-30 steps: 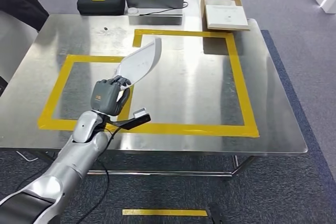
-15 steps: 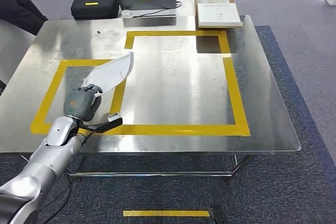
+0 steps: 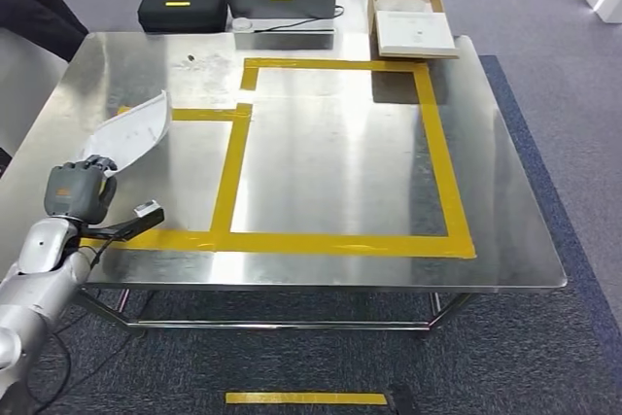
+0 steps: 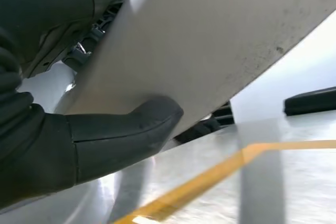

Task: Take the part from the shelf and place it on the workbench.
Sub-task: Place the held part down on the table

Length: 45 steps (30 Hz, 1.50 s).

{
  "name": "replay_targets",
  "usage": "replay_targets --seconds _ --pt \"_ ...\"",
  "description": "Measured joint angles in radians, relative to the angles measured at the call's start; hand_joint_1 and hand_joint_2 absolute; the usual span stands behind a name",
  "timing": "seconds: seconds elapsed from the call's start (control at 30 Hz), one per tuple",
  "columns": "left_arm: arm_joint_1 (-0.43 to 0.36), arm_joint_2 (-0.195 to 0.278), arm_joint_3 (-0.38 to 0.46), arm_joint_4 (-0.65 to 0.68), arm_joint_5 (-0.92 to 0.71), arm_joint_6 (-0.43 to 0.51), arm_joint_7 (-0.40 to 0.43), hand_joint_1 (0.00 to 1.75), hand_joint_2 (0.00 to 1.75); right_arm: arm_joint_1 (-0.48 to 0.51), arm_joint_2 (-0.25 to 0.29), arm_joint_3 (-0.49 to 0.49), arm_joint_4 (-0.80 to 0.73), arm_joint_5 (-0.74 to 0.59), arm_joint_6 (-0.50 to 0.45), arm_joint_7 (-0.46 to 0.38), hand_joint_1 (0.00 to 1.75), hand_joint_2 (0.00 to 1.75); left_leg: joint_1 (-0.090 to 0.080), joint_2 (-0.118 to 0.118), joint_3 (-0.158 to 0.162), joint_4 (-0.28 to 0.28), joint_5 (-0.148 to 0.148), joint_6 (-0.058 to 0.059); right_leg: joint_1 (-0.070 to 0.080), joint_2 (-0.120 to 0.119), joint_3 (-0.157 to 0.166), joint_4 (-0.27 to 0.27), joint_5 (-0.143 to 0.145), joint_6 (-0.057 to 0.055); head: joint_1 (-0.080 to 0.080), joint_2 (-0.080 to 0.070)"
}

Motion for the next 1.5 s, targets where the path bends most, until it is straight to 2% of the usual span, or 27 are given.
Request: replay_targets --seconds 0.07,0.1,0.13,0.2,0.27,0.33,0.4,0.47,0.57,0.6,0.63,0.67,0.73,0.8,0.9,0.97,1.07,1.1,1.13,1.17,1.2,1.27,1.3,1.33,1.43,1.47,1.5 --pt "0.002 0.003 0.016 0.0 -0.007 0.0 -0.003 0.0 1.75 0.002 0.0 0.0 0.0 0.0 0.0 0.0 0.0 0.0 -0.001 -0.001 0.0 0.0 -0.001 0.005 -0.001 -0.001 -0.065 0.132 -0.052 0.004 0.001 0.0" --pt "0.003 0.003 0.021 0.0 -0.011 -0.001 -0.003 0.0 1.75 0.002 0.0 0.0 0.0 0.0 0.0 0.0 0.0 0.0 -0.001 -0.001 0.0 0.001 -0.001 0.006 -0.001 -0.001 -0.088 0.173 -0.058 0.005 0.001 0.0" --pt "0.005 0.002 0.024 0.0 -0.014 -0.001 -0.003 0.0 1.75 0.003 0.0 -0.001 0.0 0.0 0.0 0.0 0.0 0.0 -0.001 -0.002 0.001 0.001 -0.002 0.006 -0.001 -0.001 -0.094 0.175 -0.044 0.005 0.001 0.0" --pt "0.008 0.001 0.027 0.0 -0.019 -0.001 -0.002 0.0 1.75 0.001 0.0 -0.001 0.0 0.0 0.0 -0.001 0.0 0.0 -0.001 -0.004 0.003 0.001 -0.004 0.004 -0.001 -0.001 -0.054 0.076 0.022 0.001 0.002 0.0" --pt "0.007 0.001 0.031 0.0 -0.027 0.0 0.003 0.0 0.87 -0.001 0.0 -0.001 0.0 0.0 0.0 -0.003 0.0 0.0 -0.005 -0.004 0.003 0.004 -0.007 -0.003 0.0 -0.001 0.006 -0.049 0.07 -0.005 0.001 0.0" --pt "0.005 0.001 0.039 0.0 -0.042 0.005 0.012 0.0 0.0 -0.001 0.0 -0.001 0.0 0.0 0.0 -0.006 0.0 0.0 -0.008 -0.004 0.001 0.005 -0.008 -0.012 0.002 0.001 0.032 -0.094 0.075 -0.01 0.0 0.0" --pt "0.005 -0.001 0.046 0.0 -0.06 0.013 0.021 0.0 0.0 0.0 0.0 -0.001 0.0 0.0 0.0 -0.006 0.0 0.0 -0.005 -0.004 0.001 0.005 -0.009 -0.021 0.001 0.001 0.036 -0.1 0.077 -0.019 0.0 0.0" --pt "0.006 -0.004 0.052 -0.002 -0.072 0.018 0.023 0.0 0.0 -0.001 0.0 -0.002 0.0 0.0 0.0 -0.006 0.0 0.0 -0.003 -0.002 -0.01 0.038 -0.033 -0.031 -0.002 0.001 0.041 -0.104 0.08 -0.029 -0.004 0.0" --pt "0.015 -0.016 0.064 -0.02 -0.056 0.021 -0.007 0.0 0.0 0.0 0.0 -0.007 0.0 -0.001 0.0 -0.007 0.0 0.0 -0.002 -0.001 -0.081 0.209 -0.12 -0.04 -0.003 -0.001 0.047 -0.104 0.08 -0.039 -0.007 0.0" --pt "0.023 -0.024 0.071 -0.032 -0.029 0.021 -0.035 0.0 0.0 0.001 0.0 -0.01 0.0 -0.003 0.0 -0.009 0.0 0.0 -0.001 -0.001 -0.1 0.255 -0.136 -0.042 -0.003 -0.001 0.048 -0.104 0.081 -0.039 -0.007 0.0" --pt "0.032 -0.035 0.078 -0.048 0.013 0.02 -0.074 0.0 0.0 0.003 0.0 -0.013 0.0 -0.005 -0.001 -0.011 0.0 0.0 -0.001 -0.001 -0.104 0.27 -0.135 -0.042 -0.003 -0.001 0.048 -0.103 0.081 -0.039 -0.007 0.0" --pt "0.042 -0.05 0.087 -0.072 0.077 0.017 -0.123 0.0 0.0 0.005 0.0 -0.016 0.0 -0.008 -0.001 -0.013 0.0 0.0 -0.001 -0.001 -0.09 0.246 -0.116 -0.041 -0.003 -0.001 0.048 -0.103 0.081 -0.039 -0.007 0.0" --pt "0.071 -0.093 0.105 -0.163 0.261 -0.007 -0.237 0.0 0.0 0.007 0.0 -0.023 0.0 -0.016 -0.003 -0.019 0.0 0.0 -0.001 -0.002 -0.026 0.125 -0.058 -0.036 -0.002 -0.001 0.048 -0.102 0.082 -0.036 -0.006 0.0" --pt "0.126 -0.146 0.115 -0.309 0.466 -0.063 -0.322 0.0 0.0 0.011 0.0 -0.029 0.0 -0.021 -0.005 -0.023 0.0 0.0 -0.004 -0.003 0.023 0.028 -0.029 -0.029 0.001 0.001 0.045 -0.099 0.083 -0.028 -0.006 0.0" --pt "0.251 -0.23 0.107 -0.577 0.714 -0.169 -0.379 0.0 0.0 0.024 0.0 -0.042 0.0 -0.029 -0.009 -0.03 0.0 0.0 -0.007 -0.002 0.028 0.009 -0.024 -0.016 0.0 0.004 0.042 -0.101 0.088 -0.012 -0.004 0.0" --pt "0.338 -0.282 0.088 -0.755 0.815 -0.208 -0.402 0.0 0.0 0.033 0.0 -0.051 0.0 -0.035 -0.013 -0.032 0.0 0.0 -0.005 0.001 0.025 0.004 -0.016 -0.001 -0.002 0.003 0.03 -0.076 0.054 -0.001 -0.002 0.0" --pt "0.446 -0.33 0.063 -0.955 0.894 -0.241 -0.43 0.0 0.0 0.037 0.0 -0.059 0.0 -0.037 -0.019 -0.028 0.0 0.0 -0.006 0.008 0.009 0.001 -0.003 0.018 -0.005 0.0 -0.022 0.087 -0.069 0.01 0.002 0.0" --pt "0.476 -0.338 0.057 -1.005 0.917 -0.254 -0.438 0.0 0.0 0.038 0.0 -0.062 0.0 -0.038 -0.021 -0.026 0.0 0.0 -0.006 0.009 0.001 0.001 0.003 0.021 -0.005 0.0 -0.034 0.142 -0.096 0.012 0.002 0.0" --pt "0.503 -0.345 0.052 -1.047 0.936 -0.266 -0.445 0.0 0.0 0.038 0.0 -0.066 0.0 -0.04 -0.022 -0.024 0.0 0.0 -0.007 0.01 -0.008 0.001 0.009 0.022 -0.005 0.0 -0.031 0.168 -0.105 0.013 0.002 0.0" --pt "0.53 -0.351 0.048 -1.086 0.95 -0.276 -0.452 0.0 0.0 0.039 0.0 -0.07 0.0 -0.042 -0.024 -0.023 0.0 0.0 -0.007 0.01 -0.016 0.001 0.016 0.021 -0.006 0.0 -0.009 0.159 -0.094 0.014 0.003 0.0" --pt "0.554 -0.357 0.044 -1.121 0.961 -0.286 -0.458 0.0 0.0 0.039 0.0 -0.073 0.0 -0.044 -0.026 -0.023 0.0 0.0 -0.006 0.009 -0.024 0.001 0.023 0.019 -0.006 0.0 0.03 0.114 -0.07 0.014 0.003 0.0" --pt "0.602 -0.367 0.039 -1.183 0.981 -0.304 -0.466 0.0 0.0 0.035 0.0 -0.077 0.0 -0.051 -0.03 -0.022 0.0 0.0 -0.007 0.007 -0.036 0.004 0.036 0.01 -0.007 0.001 0.138 -0.031 -0.033 0.012 0.004 0.0" --pt "0.626 -0.371 0.036 -1.211 0.991 -0.31 -0.468 0.0 0.0 0.033 0.0 -0.08 0.0 -0.055 -0.032 -0.022 0.0 0.0 -0.008 0.006 -0.04 0.005 0.044 0.005 -0.006 0.002 0.181 -0.09 -0.029 0.01 0.003 0.0" --pt "0.652 -0.376 0.032 -1.235 1.001 -0.316 -0.469 0.0 0.0 0.033 0.0 -0.083 0.0 -0.059 -0.035 -0.022 0.0 0.0 -0.01 0.006 -0.042 0.006 0.052 -0.001 -0.005 0.003 0.203 -0.127 -0.03 0.008 0.003 0.0" --pt "0.73 -0.39 0.017 -1.284 1.026 -0.331 -0.471 0.0 0.0 0.037 0.0 -0.097 0.001 -0.07 -0.04 -0.016 0.0 0.0 -0.008 0.005 -0.047 0.005 0.064 -0.016 -0.003 0.0 0.194 -0.144 -0.022 -0.005 0.003 0.0" --pt "0.754 -0.394 0.014 -1.29 1.029 -0.336 -0.471 0.0 0.0 0.039 0.001 -0.1 0.001 -0.072 -0.042 -0.013 0.0 0.0 -0.006 0.005 -0.051 0.018 0.044 -0.021 -0.003 -0.003 0.188 -0.144 -0.014 -0.013 0.002 0.0" --pt "0.775 -0.397 0.013 -1.293 1.026 -0.341 -0.471 0.0 0.0 0.04 0.001 -0.104 0.001 -0.074 -0.045 -0.011 0.0 0.0 -0.005 0.004 -0.058 0.048 0.006 -0.026 -0.004 -0.007 0.18 -0.146 -0.006 -0.022 0.0 0.0"
